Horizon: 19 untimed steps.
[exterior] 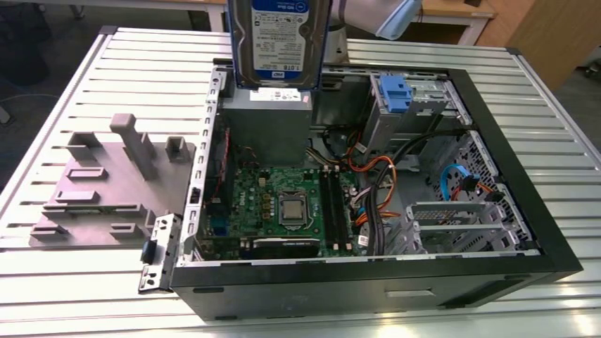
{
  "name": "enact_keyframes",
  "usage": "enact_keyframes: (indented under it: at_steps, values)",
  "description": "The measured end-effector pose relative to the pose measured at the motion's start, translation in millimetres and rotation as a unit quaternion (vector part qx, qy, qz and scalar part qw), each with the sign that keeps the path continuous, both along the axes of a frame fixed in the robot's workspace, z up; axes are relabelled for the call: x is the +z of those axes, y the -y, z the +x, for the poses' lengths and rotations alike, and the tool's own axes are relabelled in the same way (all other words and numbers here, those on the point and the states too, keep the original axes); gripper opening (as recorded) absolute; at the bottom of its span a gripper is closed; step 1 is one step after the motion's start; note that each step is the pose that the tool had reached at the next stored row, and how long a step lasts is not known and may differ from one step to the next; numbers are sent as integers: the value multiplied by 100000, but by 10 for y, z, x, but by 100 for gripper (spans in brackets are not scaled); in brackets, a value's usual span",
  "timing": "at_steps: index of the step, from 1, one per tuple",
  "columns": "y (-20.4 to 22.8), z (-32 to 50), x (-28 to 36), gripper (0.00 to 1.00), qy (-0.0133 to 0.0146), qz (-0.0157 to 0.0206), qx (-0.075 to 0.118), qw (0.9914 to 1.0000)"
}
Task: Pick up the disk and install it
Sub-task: 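Pick up the disk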
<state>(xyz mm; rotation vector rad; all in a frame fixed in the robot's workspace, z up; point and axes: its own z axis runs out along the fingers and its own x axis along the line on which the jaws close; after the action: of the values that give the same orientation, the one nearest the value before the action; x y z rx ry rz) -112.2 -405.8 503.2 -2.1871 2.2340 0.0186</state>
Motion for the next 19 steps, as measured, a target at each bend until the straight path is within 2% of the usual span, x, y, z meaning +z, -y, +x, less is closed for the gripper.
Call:
enact_keyframes:
  at_steps: [8,16,19]
  values:
    - [68,0,-105,35,1,3,-1,100000]
    - [85,5,-129,35,-2,0,5,100000]
    - [85,46,-130,35,-3,1,0,100000]
